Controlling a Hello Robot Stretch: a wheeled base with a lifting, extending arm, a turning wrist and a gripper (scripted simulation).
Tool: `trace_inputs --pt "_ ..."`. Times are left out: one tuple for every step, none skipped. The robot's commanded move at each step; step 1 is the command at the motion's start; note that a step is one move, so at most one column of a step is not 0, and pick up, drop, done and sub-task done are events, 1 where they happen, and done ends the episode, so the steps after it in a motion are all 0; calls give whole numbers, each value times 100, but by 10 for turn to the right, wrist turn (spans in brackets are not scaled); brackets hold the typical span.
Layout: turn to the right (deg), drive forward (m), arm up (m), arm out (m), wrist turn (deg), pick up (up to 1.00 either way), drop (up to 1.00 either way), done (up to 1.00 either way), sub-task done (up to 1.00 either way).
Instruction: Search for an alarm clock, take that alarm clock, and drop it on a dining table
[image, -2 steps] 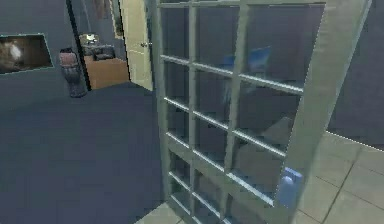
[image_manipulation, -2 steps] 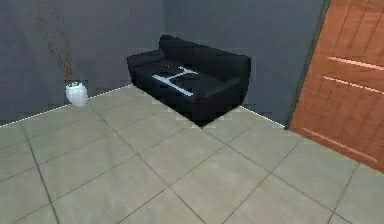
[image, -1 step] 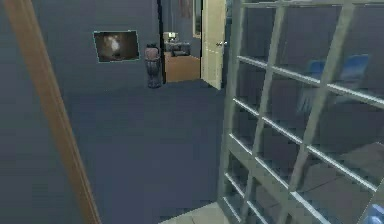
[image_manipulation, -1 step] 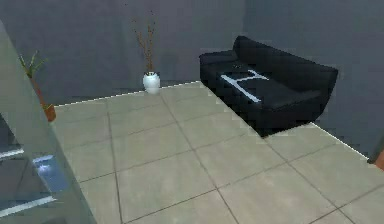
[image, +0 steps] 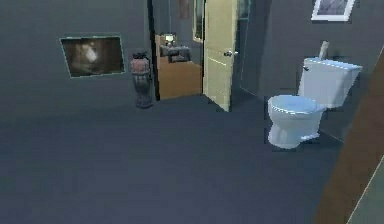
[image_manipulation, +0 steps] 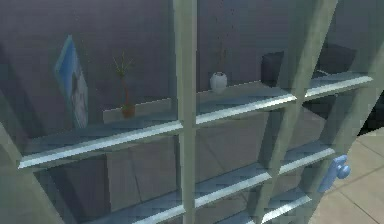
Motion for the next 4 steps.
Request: trace_inputs --pt "-30 0 0 0 0 0 0 0 0" --pt "0 100 0 0 0 0 0 0 0" --pt "0 100 0 0 0 0 0 0 0" --pt "0 100 0 0 0 0 0 0 0"
